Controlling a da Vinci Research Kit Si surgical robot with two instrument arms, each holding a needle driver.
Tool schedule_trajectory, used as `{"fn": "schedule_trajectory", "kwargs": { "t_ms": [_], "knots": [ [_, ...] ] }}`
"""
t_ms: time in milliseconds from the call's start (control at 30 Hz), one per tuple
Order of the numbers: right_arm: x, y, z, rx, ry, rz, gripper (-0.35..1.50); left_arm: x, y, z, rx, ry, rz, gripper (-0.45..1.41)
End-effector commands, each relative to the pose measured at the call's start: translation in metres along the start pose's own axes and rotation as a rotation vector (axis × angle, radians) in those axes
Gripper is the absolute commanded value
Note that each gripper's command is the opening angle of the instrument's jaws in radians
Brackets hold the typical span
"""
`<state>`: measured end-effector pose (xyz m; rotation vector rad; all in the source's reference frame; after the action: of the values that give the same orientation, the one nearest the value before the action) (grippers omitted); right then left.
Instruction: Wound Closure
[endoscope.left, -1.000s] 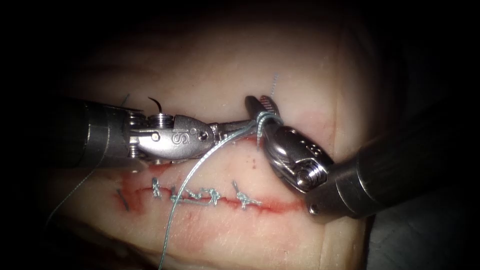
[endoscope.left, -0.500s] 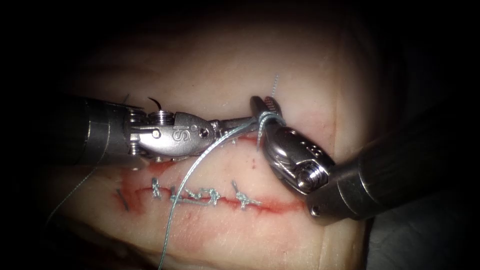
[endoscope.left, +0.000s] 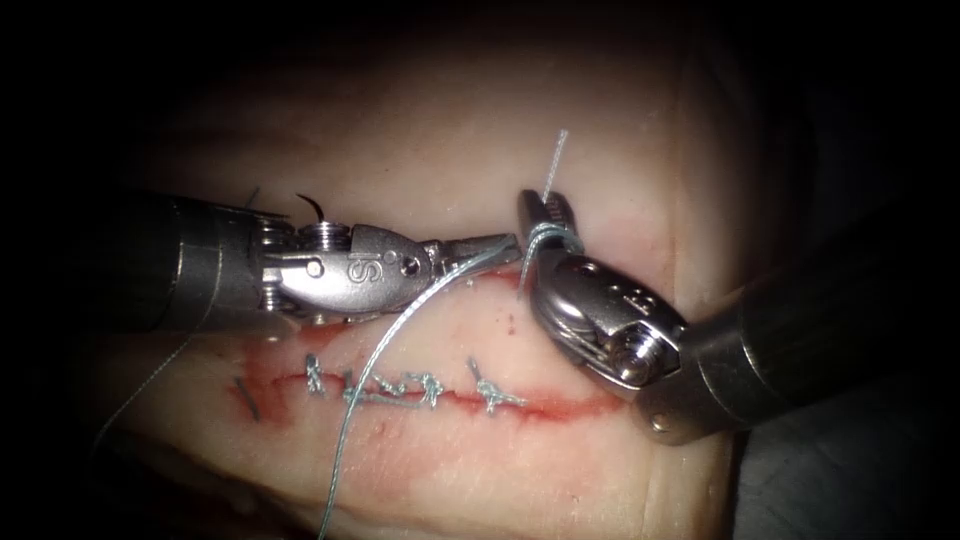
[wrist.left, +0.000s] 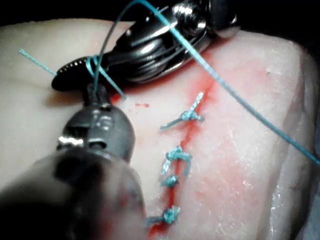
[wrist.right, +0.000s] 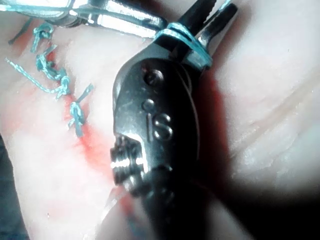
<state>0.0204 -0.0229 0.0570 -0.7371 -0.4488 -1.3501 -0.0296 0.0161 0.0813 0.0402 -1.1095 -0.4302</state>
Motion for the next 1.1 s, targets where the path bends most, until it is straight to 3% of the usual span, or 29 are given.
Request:
{"fn": "schedule_trajectory", "kwargs": {
  "t_ms": [33, 167, 667, 1100],
  "knots": [
    [0.0004, 0.0005, 0.0004, 0.001, -0.001, 0.003, 0.17, 0.0002, 0.0001, 0.0007, 0.001, -0.001, 0.001, -0.45],
    [0.0004, 0.0006, 0.0005, -0.031, 0.005, 0.011, 0.1, 0.0002, 0.0001, 0.0007, 0.0, -0.001, 0.001, -0.45],
    [-0.0001, 0.0008, 0.0014, -0.071, 0.018, 0.038, 0.39, 0.0002, 0.0001, 0.0007, 0.0, -0.001, 0.001, -0.45],
    [-0.0009, 0.0007, 0.0023, -0.097, 0.025, 0.058, 0.37, 0.0002, 0.0001, 0.0007, -0.001, -0.001, 0.001, -0.45]
  ]
}}
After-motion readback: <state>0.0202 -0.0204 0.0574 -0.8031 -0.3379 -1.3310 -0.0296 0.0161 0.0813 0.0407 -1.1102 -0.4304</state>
